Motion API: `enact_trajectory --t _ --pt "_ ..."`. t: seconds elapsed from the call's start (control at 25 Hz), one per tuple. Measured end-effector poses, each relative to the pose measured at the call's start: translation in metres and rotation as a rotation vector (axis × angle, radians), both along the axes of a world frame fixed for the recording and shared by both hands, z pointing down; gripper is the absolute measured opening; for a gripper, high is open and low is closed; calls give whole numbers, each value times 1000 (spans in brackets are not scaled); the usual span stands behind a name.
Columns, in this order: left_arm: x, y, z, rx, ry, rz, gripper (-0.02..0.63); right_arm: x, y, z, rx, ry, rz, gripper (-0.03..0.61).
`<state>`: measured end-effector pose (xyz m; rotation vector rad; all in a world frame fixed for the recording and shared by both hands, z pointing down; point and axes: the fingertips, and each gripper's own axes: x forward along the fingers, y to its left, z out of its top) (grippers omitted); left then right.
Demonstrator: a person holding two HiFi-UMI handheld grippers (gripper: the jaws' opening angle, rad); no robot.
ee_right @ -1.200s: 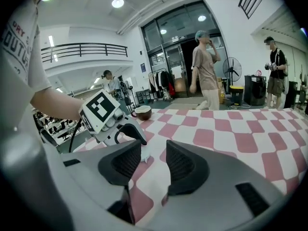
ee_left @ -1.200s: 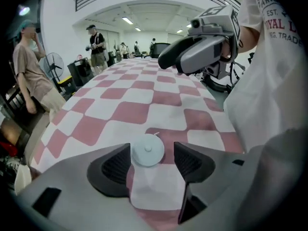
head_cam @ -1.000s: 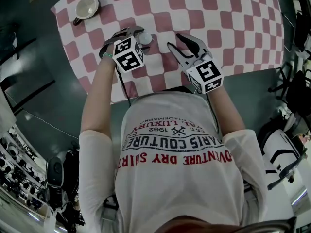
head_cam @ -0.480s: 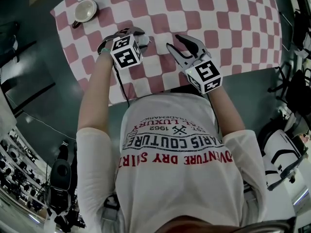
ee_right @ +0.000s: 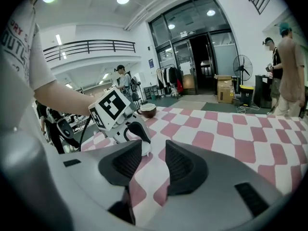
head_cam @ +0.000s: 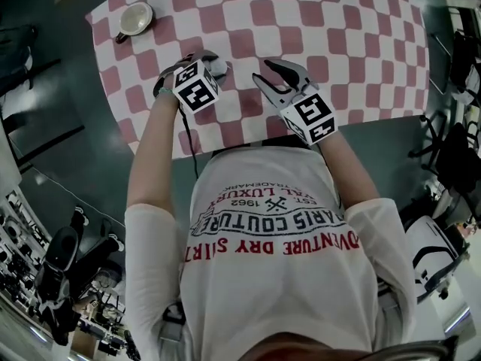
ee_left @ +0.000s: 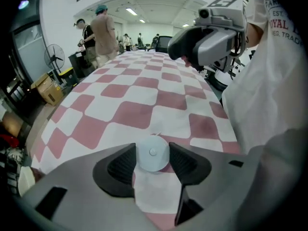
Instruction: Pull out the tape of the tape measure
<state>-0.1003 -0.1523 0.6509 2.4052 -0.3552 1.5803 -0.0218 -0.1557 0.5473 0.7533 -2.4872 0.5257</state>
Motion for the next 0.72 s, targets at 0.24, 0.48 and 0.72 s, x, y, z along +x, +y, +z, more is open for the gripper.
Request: enact_trajectory --t 0.24,0.48,0.72 --pt "20 -13 -61 115 74 -124 233 14 -8 -28 64 -4 -53 160" --pt "36 -24 -131 296 130 -169 233 19 -14 -66 169 -17 -144 144" --pt "54 -24 -199 432 185 -168 233 15 -8 -111 272 -33 -261 133"
